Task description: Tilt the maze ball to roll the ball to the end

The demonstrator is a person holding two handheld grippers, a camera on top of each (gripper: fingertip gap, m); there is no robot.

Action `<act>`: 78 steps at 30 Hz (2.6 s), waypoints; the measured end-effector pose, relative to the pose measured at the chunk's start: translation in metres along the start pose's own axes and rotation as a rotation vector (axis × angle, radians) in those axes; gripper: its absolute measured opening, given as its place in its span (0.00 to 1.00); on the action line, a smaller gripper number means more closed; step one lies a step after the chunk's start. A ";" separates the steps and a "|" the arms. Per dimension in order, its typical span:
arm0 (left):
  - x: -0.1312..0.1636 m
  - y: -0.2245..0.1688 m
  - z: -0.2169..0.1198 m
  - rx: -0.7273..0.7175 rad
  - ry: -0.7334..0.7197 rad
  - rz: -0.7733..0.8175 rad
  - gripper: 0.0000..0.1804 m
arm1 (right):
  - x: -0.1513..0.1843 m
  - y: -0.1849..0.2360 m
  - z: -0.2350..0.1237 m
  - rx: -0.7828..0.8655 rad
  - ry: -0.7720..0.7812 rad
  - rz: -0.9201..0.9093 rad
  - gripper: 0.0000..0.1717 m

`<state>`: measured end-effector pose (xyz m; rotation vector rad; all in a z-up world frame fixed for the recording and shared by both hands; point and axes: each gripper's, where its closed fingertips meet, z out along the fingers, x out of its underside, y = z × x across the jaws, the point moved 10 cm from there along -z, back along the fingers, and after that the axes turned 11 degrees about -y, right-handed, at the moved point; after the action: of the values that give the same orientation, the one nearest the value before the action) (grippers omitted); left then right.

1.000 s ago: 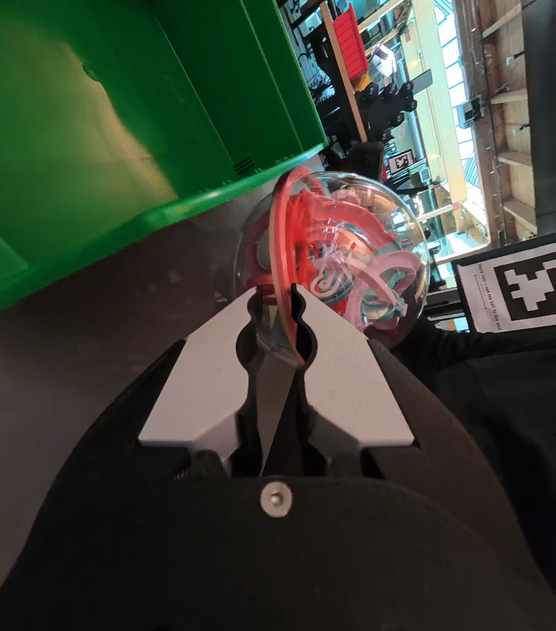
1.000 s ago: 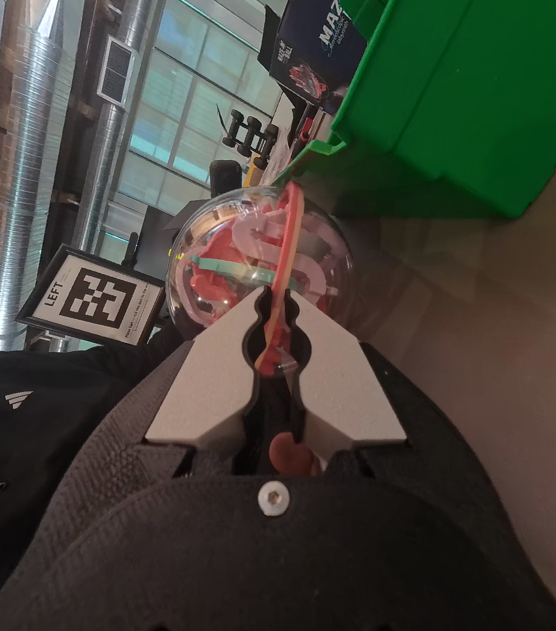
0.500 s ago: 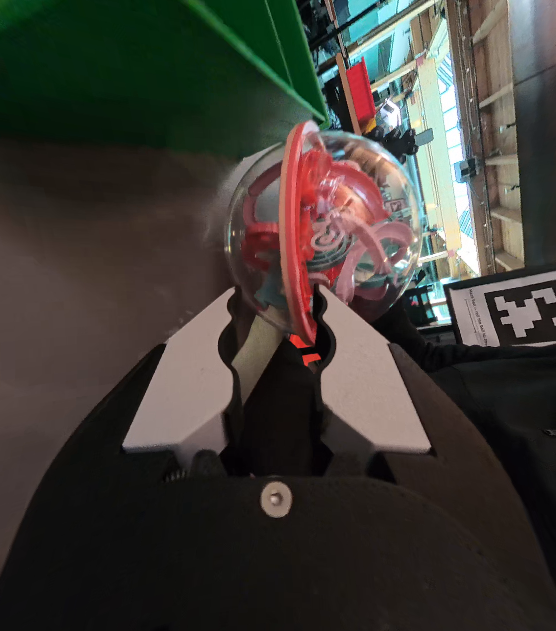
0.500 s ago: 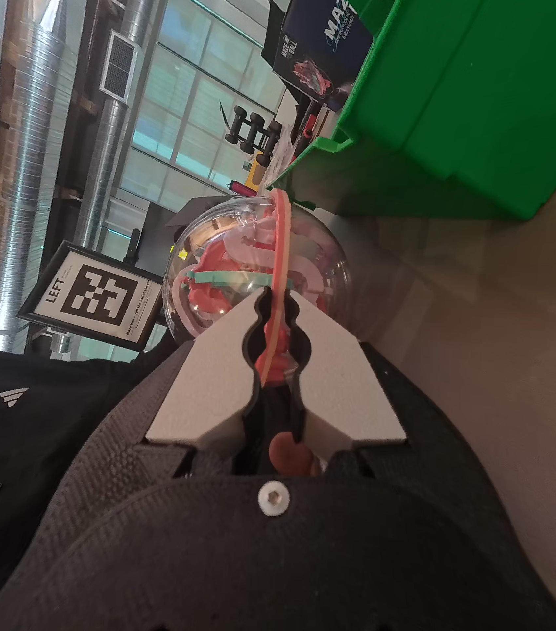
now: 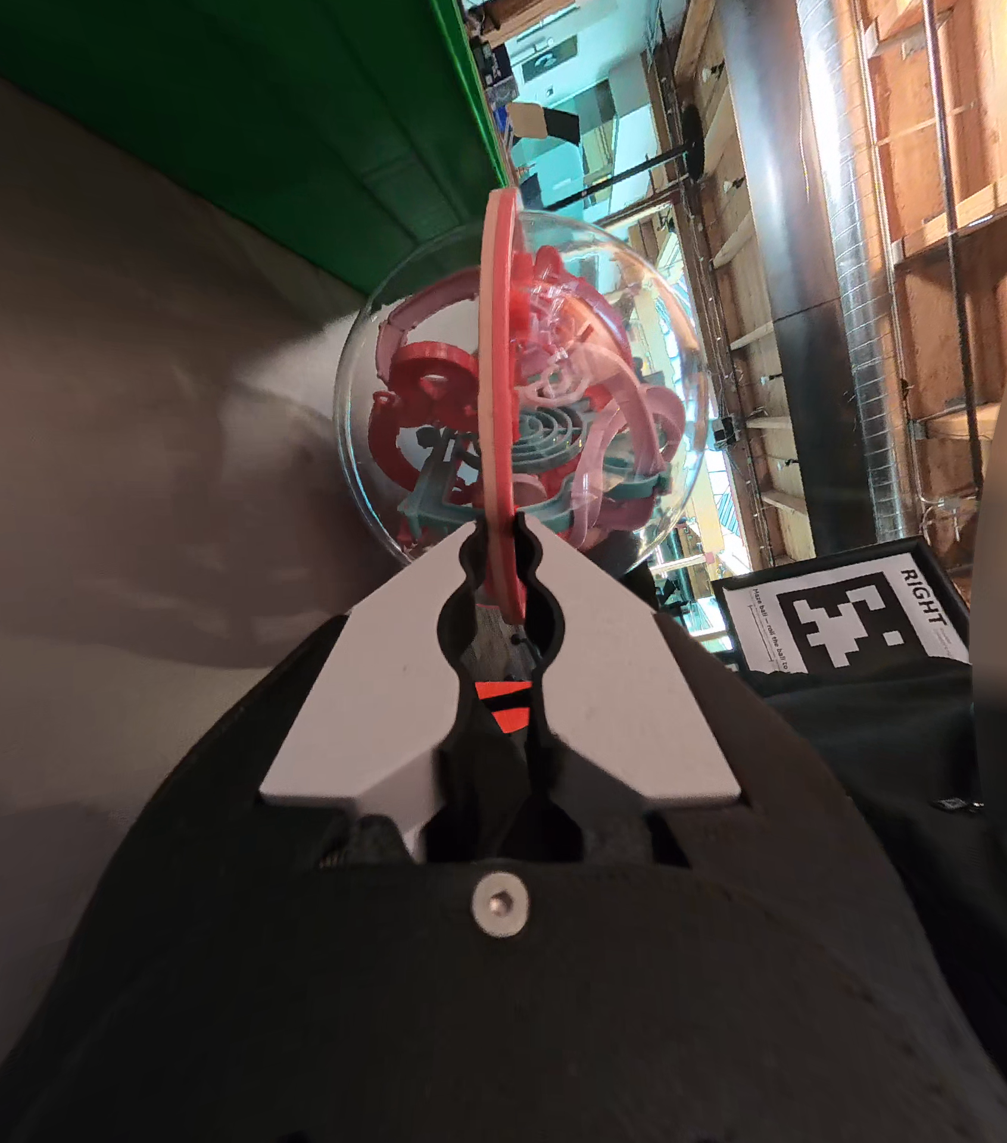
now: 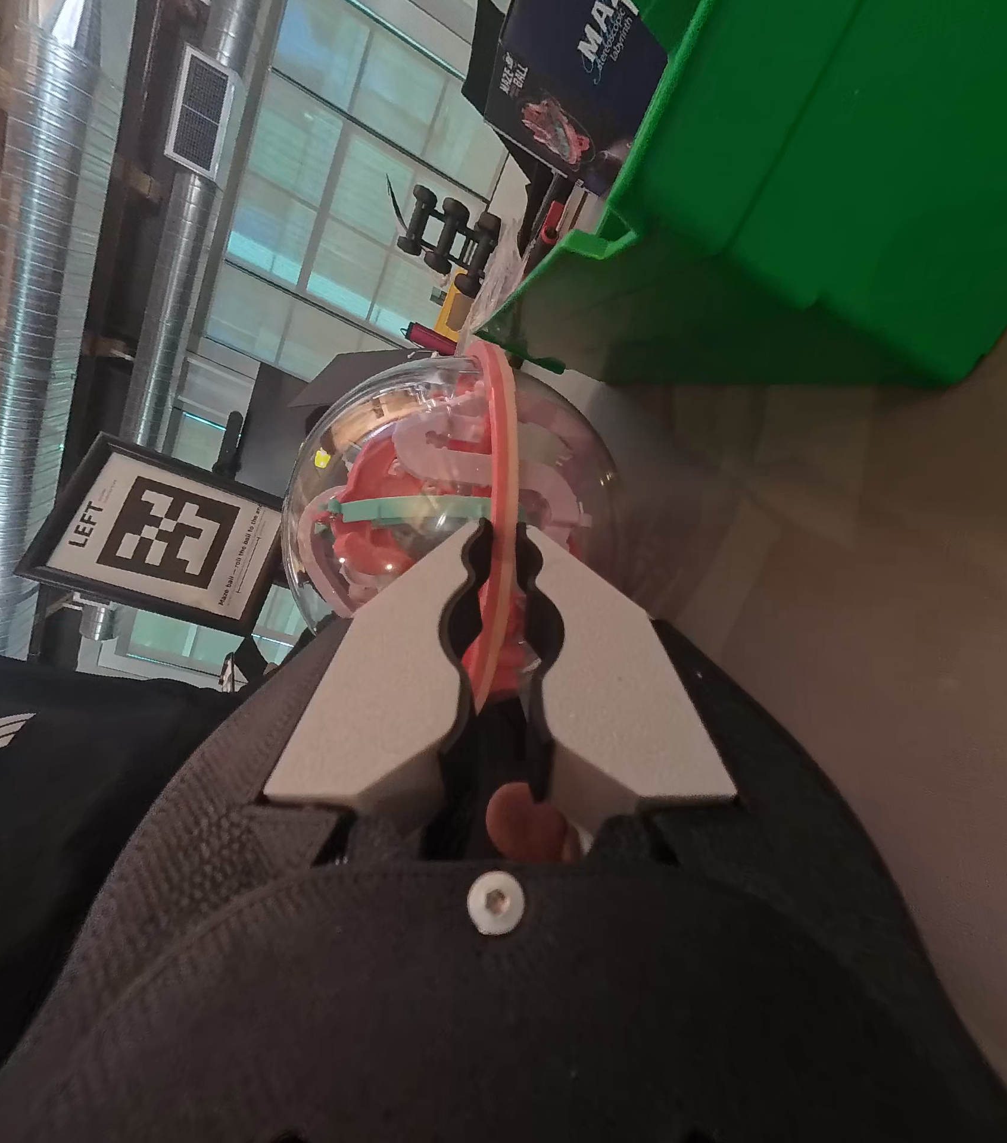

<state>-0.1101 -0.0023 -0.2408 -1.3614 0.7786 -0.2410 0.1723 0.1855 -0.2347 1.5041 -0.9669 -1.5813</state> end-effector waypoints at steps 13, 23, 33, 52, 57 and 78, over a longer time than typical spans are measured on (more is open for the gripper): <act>-0.011 -0.002 -0.005 0.004 -0.035 -0.054 0.04 | 0.008 0.005 -0.001 -0.003 0.035 -0.015 0.03; -0.020 0.003 -0.004 -0.039 -0.042 -0.080 0.04 | 0.013 0.005 -0.001 0.010 0.052 -0.013 0.03; -0.030 0.007 0.003 -0.033 -0.060 -0.069 0.04 | 0.012 0.000 0.000 0.006 0.019 -0.002 0.04; -0.026 0.025 0.009 0.057 -0.129 -0.101 0.04 | -0.008 0.046 0.006 -0.004 0.037 -0.147 0.04; -0.024 0.026 0.014 0.132 -0.157 -0.106 0.04 | -0.018 0.064 0.009 -0.003 0.038 -0.203 0.04; -0.023 0.024 0.024 0.212 -0.193 -0.157 0.04 | -0.029 0.116 0.021 -0.011 0.053 -0.345 0.04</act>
<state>-0.1189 0.0350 -0.2551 -1.2249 0.4718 -0.3020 0.1544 0.1605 -0.1167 1.7672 -0.6932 -1.7689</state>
